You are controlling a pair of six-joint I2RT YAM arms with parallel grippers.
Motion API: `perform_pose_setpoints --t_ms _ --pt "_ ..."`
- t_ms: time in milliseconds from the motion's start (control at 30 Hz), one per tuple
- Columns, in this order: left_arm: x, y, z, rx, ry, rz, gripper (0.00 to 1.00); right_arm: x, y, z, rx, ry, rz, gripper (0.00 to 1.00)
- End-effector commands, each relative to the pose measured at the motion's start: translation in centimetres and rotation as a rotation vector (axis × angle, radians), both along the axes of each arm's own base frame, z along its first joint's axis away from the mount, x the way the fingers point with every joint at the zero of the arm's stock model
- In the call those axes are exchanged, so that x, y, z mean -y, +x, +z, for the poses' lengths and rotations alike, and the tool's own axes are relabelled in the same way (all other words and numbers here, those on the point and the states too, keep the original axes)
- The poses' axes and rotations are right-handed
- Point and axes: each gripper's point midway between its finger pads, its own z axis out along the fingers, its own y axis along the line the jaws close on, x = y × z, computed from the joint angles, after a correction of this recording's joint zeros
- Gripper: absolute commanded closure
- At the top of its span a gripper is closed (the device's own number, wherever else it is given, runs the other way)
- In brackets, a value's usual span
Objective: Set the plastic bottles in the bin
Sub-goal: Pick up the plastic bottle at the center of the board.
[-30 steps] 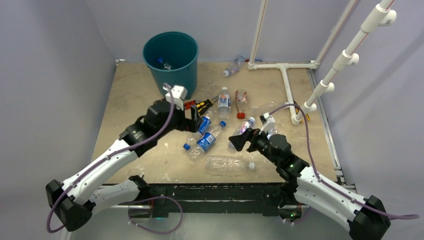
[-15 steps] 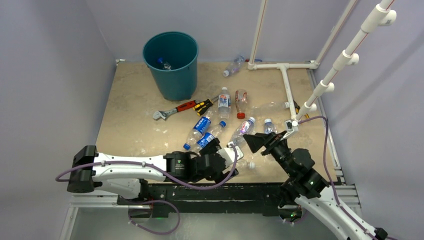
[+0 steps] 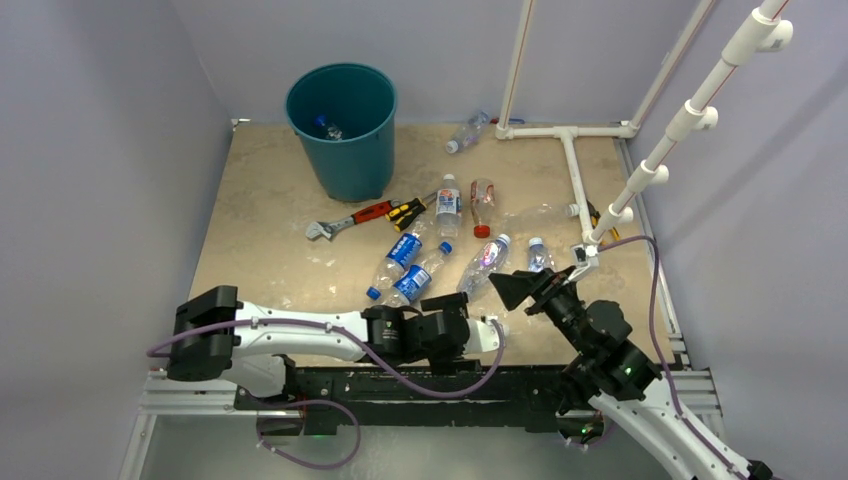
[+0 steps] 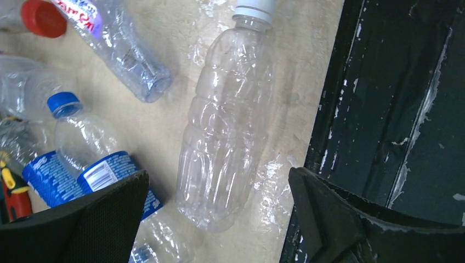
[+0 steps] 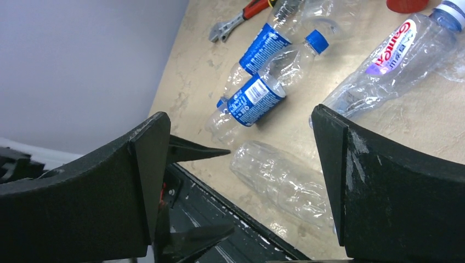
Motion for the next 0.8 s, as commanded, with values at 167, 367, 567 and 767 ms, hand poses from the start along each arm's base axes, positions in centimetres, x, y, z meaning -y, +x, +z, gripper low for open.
perform_pose_setpoints --t_ms 167,367,567,767 --pt "1.5 0.4 -1.3 -0.067 -0.040 -0.165 0.01 0.0 -0.5 2.1 0.068 0.045 0.022 0.02" --pt "2.1 0.9 -3.8 -0.091 -0.002 -0.172 0.01 -0.4 -0.6 2.7 0.078 0.049 0.043 0.02" --pt "2.4 1.1 -5.7 -0.102 0.038 -0.165 0.04 -0.3 -0.7 3.2 0.079 0.059 0.041 0.02" --pt "3.0 1.6 -7.0 -0.127 0.077 -0.103 0.17 -0.3 -0.7 3.5 0.083 0.067 0.039 0.02"
